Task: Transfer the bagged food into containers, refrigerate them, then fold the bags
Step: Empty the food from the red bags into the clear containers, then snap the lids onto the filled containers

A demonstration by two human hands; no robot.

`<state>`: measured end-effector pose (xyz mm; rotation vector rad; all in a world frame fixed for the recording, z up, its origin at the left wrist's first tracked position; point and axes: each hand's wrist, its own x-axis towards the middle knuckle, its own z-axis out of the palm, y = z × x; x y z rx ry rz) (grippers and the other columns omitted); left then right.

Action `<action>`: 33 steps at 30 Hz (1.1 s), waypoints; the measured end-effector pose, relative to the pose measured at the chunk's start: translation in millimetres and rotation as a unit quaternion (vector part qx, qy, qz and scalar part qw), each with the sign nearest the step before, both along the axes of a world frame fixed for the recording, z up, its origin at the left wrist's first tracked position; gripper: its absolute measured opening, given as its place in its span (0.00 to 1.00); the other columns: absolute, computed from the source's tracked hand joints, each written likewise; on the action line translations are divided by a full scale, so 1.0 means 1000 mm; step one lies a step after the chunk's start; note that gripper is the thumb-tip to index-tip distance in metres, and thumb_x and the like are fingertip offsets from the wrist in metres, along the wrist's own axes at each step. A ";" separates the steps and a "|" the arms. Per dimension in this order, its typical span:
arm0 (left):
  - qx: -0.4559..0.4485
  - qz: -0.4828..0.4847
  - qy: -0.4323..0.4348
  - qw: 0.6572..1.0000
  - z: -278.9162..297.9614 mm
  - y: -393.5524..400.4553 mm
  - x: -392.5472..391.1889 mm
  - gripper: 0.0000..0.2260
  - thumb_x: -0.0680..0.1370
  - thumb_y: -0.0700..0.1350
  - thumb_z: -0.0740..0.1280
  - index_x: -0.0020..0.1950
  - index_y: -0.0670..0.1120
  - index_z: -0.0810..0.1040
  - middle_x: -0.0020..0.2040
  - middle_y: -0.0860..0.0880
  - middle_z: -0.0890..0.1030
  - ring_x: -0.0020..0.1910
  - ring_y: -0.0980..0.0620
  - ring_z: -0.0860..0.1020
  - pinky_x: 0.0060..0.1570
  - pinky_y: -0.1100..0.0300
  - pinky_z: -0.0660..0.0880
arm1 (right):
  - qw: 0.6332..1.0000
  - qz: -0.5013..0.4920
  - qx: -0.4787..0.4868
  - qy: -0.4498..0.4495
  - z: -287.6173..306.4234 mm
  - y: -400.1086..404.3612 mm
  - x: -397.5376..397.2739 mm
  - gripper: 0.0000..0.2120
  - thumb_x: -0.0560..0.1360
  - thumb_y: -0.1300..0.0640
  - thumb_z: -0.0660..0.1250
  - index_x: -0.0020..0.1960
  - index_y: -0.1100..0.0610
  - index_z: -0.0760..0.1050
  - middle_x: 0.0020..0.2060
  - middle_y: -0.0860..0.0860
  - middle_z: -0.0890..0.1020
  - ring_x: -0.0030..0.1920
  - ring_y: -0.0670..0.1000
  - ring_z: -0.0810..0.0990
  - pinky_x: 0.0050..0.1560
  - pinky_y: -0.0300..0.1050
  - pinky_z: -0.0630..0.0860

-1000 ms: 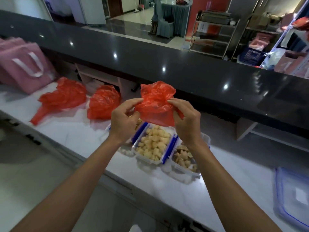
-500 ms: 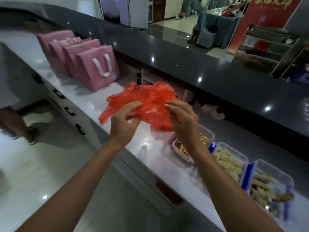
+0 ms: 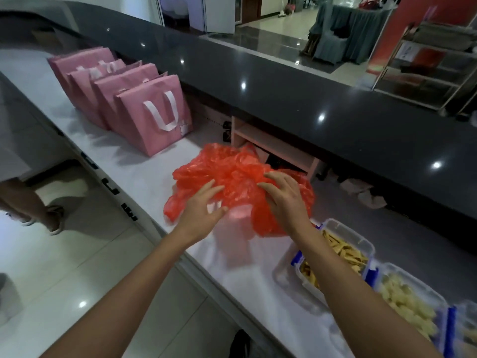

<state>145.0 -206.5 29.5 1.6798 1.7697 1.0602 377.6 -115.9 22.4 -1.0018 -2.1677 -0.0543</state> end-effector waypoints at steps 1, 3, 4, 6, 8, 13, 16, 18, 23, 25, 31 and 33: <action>-0.002 -0.015 0.020 1.000 -0.006 0.007 -0.001 0.25 0.77 0.45 0.74 0.73 0.51 0.75 0.78 0.51 0.67 0.76 0.52 0.66 0.73 0.47 0.68 | 0.999 -0.006 -0.035 -0.028 -0.008 0.005 0.002 0.13 0.75 0.62 0.69 0.59 0.58 0.83 0.61 0.58 0.80 0.64 0.60 0.74 0.65 0.59 0.71; -0.001 -0.036 0.062 0.997 -0.015 0.017 -0.001 0.25 0.78 0.46 0.72 0.75 0.50 0.72 0.78 0.50 0.66 0.78 0.52 0.63 0.76 0.49 0.63 | 0.990 -0.017 -0.107 -0.091 -0.018 0.010 0.002 0.20 0.71 0.66 0.72 0.62 0.59 0.81 0.63 0.59 0.80 0.65 0.63 0.75 0.66 0.62 0.71; -0.006 -0.050 0.088 0.995 -0.019 0.021 -0.001 0.25 0.79 0.47 0.71 0.76 0.50 0.71 0.79 0.50 0.66 0.78 0.51 0.62 0.77 0.50 0.61 | 0.983 -0.024 -0.141 -0.119 -0.022 0.011 0.001 0.22 0.69 0.67 0.73 0.63 0.59 0.80 0.64 0.60 0.79 0.66 0.64 0.75 0.67 0.63 0.69; -0.015 -0.093 0.150 0.984 -0.026 0.027 -0.002 0.25 0.80 0.50 0.68 0.77 0.49 0.70 0.79 0.48 0.65 0.79 0.47 0.61 0.77 0.47 0.60 | 0.963 -0.033 -0.199 -0.179 -0.026 0.012 0.000 0.25 0.70 0.64 0.71 0.68 0.58 0.77 0.68 0.59 0.76 0.71 0.64 0.71 0.72 0.61 0.63; -0.030 -0.132 0.196 0.971 -0.034 0.032 -0.005 0.25 0.80 0.53 0.65 0.77 0.48 0.70 0.79 0.46 0.65 0.79 0.44 0.61 0.76 0.43 0.61 | 0.945 -0.034 -0.227 -0.232 -0.029 0.008 -0.003 0.28 0.74 0.58 0.69 0.74 0.56 0.71 0.74 0.57 0.70 0.76 0.61 0.63 0.76 0.57 0.55; -0.016 -0.167 0.227 0.959 -0.034 0.032 -0.018 0.22 0.79 0.55 0.61 0.71 0.48 0.77 0.69 0.47 0.78 0.69 0.46 0.74 0.69 0.45 0.71 | 0.951 -0.058 -0.216 -0.215 -0.028 -0.017 -0.010 0.27 0.77 0.55 0.68 0.75 0.55 0.69 0.75 0.55 0.70 0.77 0.57 0.62 0.77 0.58 0.54; 0.022 -0.190 0.207 0.959 -0.029 0.029 -0.024 0.21 0.79 0.54 0.60 0.66 0.47 0.80 0.63 0.49 0.82 0.62 0.48 0.79 0.62 0.47 0.76 | 0.975 -0.070 -0.168 -0.126 -0.024 -0.036 -0.012 0.23 0.73 0.61 0.71 0.68 0.57 0.77 0.67 0.55 0.78 0.71 0.58 0.72 0.70 0.62 0.68; 0.049 -0.203 0.201 0.957 -0.024 0.025 -0.023 0.16 0.79 0.49 0.65 0.64 0.46 0.81 0.60 0.48 0.83 0.59 0.46 0.80 0.60 0.49 0.78 | 0.985 -0.086 -0.135 -0.063 -0.019 -0.051 -0.013 0.19 0.73 0.63 0.71 0.64 0.59 0.80 0.64 0.56 0.81 0.66 0.59 0.77 0.67 0.59 0.72; 0.103 -0.274 0.193 0.937 -0.019 0.009 0.000 0.14 0.77 0.44 0.70 0.62 0.47 0.82 0.58 0.49 0.84 0.54 0.46 0.81 0.53 0.51 0.80 | 0.978 -0.162 -0.128 -0.020 -0.014 -0.096 -0.001 0.15 0.75 0.63 0.70 0.62 0.58 0.81 0.63 0.55 0.81 0.64 0.57 0.77 0.66 0.54 0.71; 0.107 -0.309 0.188 0.926 -0.017 0.003 0.015 0.14 0.77 0.44 0.69 0.63 0.47 0.82 0.58 0.49 0.84 0.56 0.46 0.81 0.54 0.51 0.80 | 0.966 -0.198 -0.164 -0.012 -0.014 -0.116 0.009 0.15 0.77 0.62 0.69 0.63 0.57 0.81 0.63 0.54 0.81 0.65 0.56 0.77 0.67 0.55 0.72; 0.123 -0.399 0.184 0.890 -0.006 -0.009 0.072 0.13 0.80 0.44 0.68 0.64 0.48 0.81 0.61 0.51 0.82 0.59 0.49 0.78 0.56 0.52 0.77 | 0.916 -0.304 -0.259 0.034 -0.009 -0.180 0.058 0.18 0.80 0.60 0.66 0.69 0.55 0.77 0.68 0.51 0.77 0.70 0.52 0.72 0.71 0.51 0.69; 0.127 -0.430 0.180 0.876 -0.004 -0.014 0.097 0.14 0.81 0.45 0.67 0.66 0.48 0.80 0.62 0.50 0.82 0.61 0.49 0.77 0.57 0.52 0.76 | 0.900 -0.342 -0.266 0.046 -0.003 -0.203 0.080 0.17 0.80 0.59 0.66 0.69 0.54 0.77 0.69 0.51 0.77 0.70 0.51 0.72 0.71 0.51 0.70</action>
